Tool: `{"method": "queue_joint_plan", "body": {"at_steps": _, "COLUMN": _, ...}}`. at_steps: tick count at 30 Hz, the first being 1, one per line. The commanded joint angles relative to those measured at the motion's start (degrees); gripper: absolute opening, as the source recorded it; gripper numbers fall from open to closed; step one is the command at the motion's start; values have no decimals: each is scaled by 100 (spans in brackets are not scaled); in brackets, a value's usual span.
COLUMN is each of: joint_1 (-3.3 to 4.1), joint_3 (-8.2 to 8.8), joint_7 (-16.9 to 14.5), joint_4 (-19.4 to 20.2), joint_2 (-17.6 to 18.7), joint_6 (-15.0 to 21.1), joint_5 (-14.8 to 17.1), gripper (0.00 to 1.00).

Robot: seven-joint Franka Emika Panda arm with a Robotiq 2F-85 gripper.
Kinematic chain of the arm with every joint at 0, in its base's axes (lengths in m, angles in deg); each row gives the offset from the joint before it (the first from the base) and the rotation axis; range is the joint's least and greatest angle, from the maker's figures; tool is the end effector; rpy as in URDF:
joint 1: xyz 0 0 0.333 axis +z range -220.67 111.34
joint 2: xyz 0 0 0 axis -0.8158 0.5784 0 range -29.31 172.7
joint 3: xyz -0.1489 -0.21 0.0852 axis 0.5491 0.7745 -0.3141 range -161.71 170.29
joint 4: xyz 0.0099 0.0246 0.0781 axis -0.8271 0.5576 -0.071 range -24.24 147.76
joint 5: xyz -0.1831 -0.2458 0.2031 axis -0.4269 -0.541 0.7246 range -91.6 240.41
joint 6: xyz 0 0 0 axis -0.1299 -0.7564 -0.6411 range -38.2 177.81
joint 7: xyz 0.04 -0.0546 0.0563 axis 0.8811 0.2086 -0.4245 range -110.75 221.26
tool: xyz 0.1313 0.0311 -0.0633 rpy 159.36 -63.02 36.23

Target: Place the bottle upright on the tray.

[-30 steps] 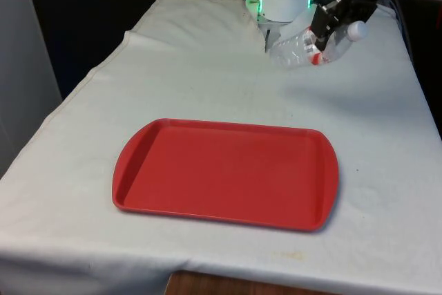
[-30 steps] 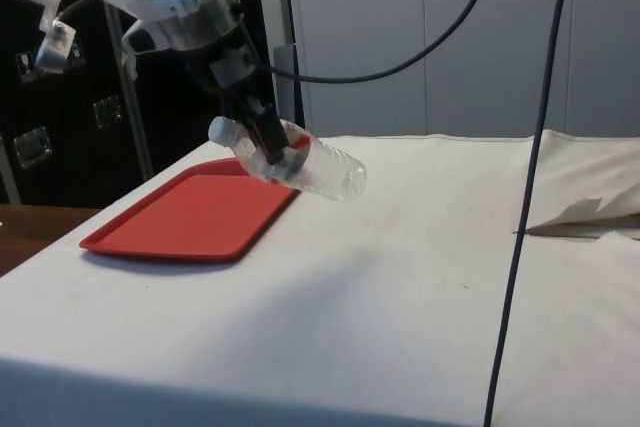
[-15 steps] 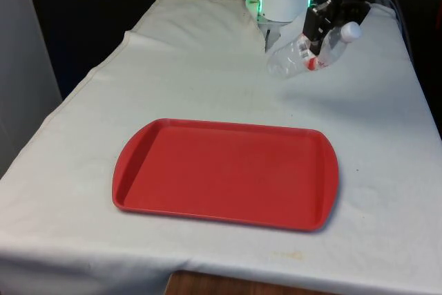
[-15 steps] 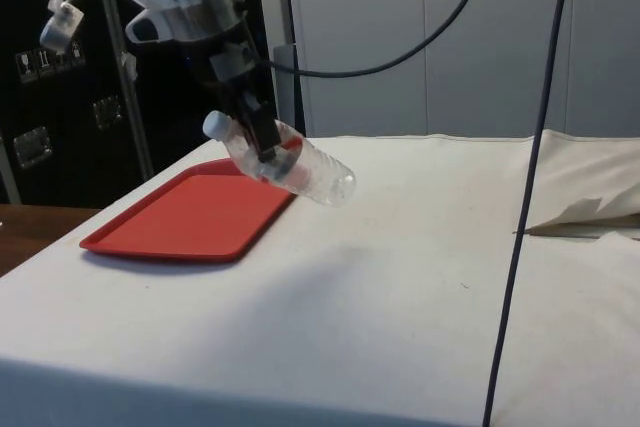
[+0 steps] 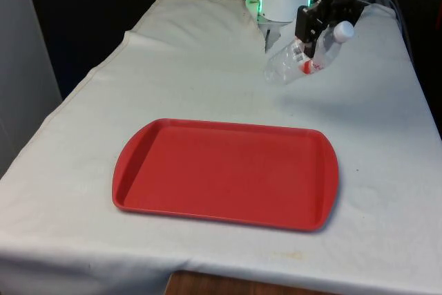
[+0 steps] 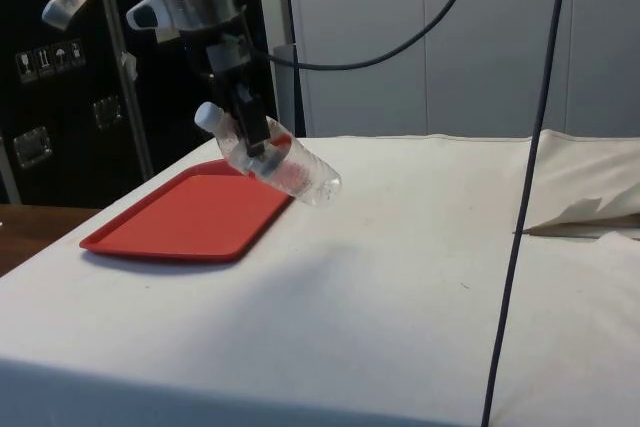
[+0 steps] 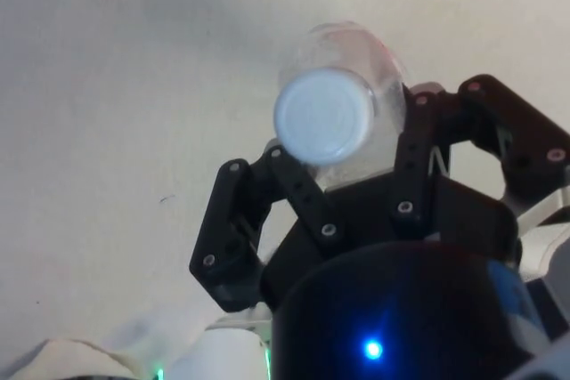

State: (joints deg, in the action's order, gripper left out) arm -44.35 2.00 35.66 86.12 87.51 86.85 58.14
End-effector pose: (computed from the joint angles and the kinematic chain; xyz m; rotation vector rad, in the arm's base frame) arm 0.5450 0.1006 0.2480 2.7336 1.0496 -0.1737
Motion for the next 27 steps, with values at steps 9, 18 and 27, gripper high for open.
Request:
{"method": "queue_joint_plan", "body": {"at_steps": 9, "joint_1": -6, "joint_3": 160, "joint_7": -206, "joint_4": 6, "joint_2": -17, "joint_6": 264, "joint_5": 183, "gripper": 34}}
{"method": "queue_joint_plan", "body": {"at_steps": 18, "joint_1": -57, "joint_3": 298, "joint_7": -493, "joint_4": 57, "joint_2": -86, "joint_6": 613, "joint_5": 464, "gripper": 34}}
{"method": "queue_joint_plan", "body": {"at_steps": 27, "joint_1": -74, "joint_3": 458, "joint_7": -733, "joint_4": 40, "joint_2": -97, "joint_6": 825, "joint_5": 693, "gripper": 34}}
